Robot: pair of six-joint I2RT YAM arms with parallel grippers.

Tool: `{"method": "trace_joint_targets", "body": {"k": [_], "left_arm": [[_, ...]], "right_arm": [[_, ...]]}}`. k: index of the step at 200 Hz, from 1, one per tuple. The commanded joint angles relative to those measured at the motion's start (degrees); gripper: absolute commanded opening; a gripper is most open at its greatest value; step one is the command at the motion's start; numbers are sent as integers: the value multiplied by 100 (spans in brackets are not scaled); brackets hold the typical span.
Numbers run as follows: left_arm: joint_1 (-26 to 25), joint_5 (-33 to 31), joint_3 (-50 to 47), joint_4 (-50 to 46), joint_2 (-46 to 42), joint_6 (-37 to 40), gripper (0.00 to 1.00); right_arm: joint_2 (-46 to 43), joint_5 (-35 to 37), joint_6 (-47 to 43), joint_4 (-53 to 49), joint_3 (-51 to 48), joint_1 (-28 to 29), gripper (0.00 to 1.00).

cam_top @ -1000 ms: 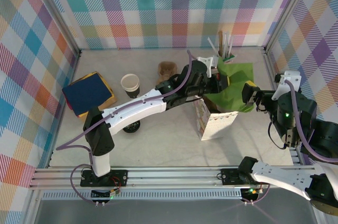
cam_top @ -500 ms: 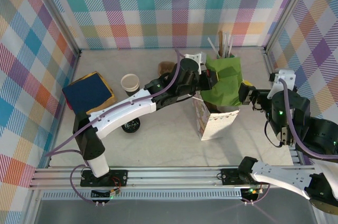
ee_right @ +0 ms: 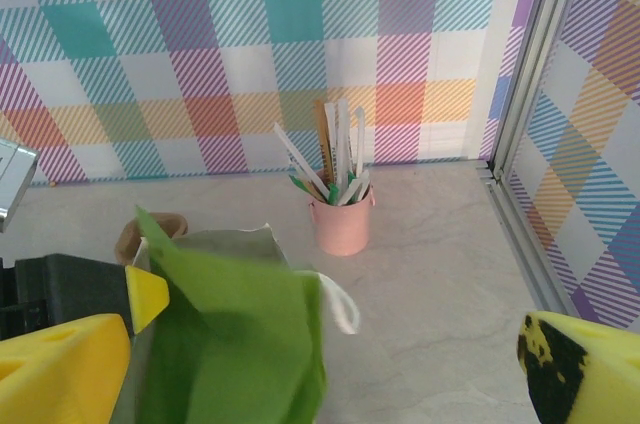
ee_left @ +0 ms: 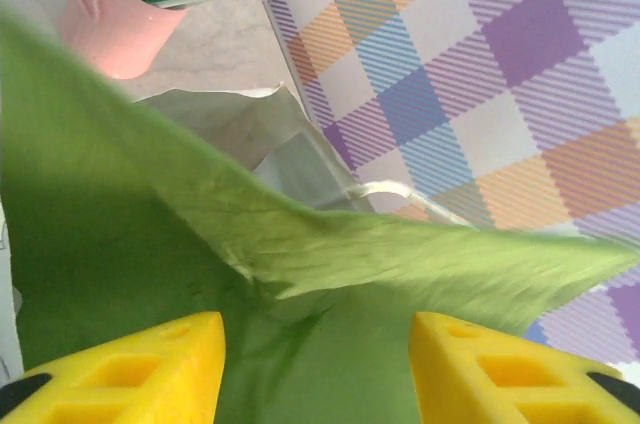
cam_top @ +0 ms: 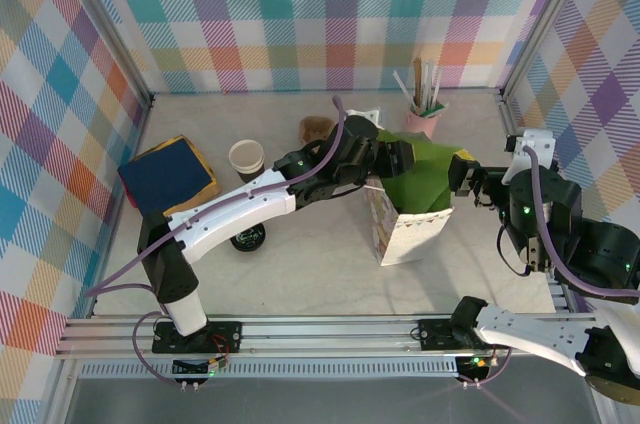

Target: Pack the takeout coffee

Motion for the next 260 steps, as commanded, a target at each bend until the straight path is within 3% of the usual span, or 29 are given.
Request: {"method": "trace_joint_targets", "body": {"k": [1,28,41,84,91,98,131,154,177,202,219,260], "left_arm": [[12,-47,-3,-21,-262,88,54],[-50,-138,149,-125,-324,213,57],[-66,-223,278,-293,-350,313,67],[-22,-753,534,-911,-542,675,78],[12,-841,548,-1019,-593,687,91],[53,-894,553,-1138,-649,702,97],[433,-1085,514,-1686,-988,771,100],[689,-1191,202,-1801,-1392,759,100],[880,-1238,-311,-1604,-1848,753,100],[986,-1214,-630,-1498,-2127,775,100],[1032,-1200,-732,-1498,-2187,801,100],[1111,-1034,-848,-1459,-2214,819,100]], "right_arm": [[26,51,-116,146,-7,-10,99],[79,14,-101,170,-25,-10,99],[127,-18,-106,178,-34,-10,99],[355,-207,-188,344,-79,-11,99],[425,-283,-180,351,-75,-13,99],[519,-400,-208,343,-50,-26,99],[1253,-1618,-375,-8,267,-480,99],[1697,-2801,-360,-147,378,-1293,84],[1944,-3503,-380,-93,324,-1887,63],[2340,-3817,-323,-291,374,-2225,51],[2520,-3916,-265,-372,281,-2294,36],[2777,-4151,-66,-210,-283,-2414,30]]}}
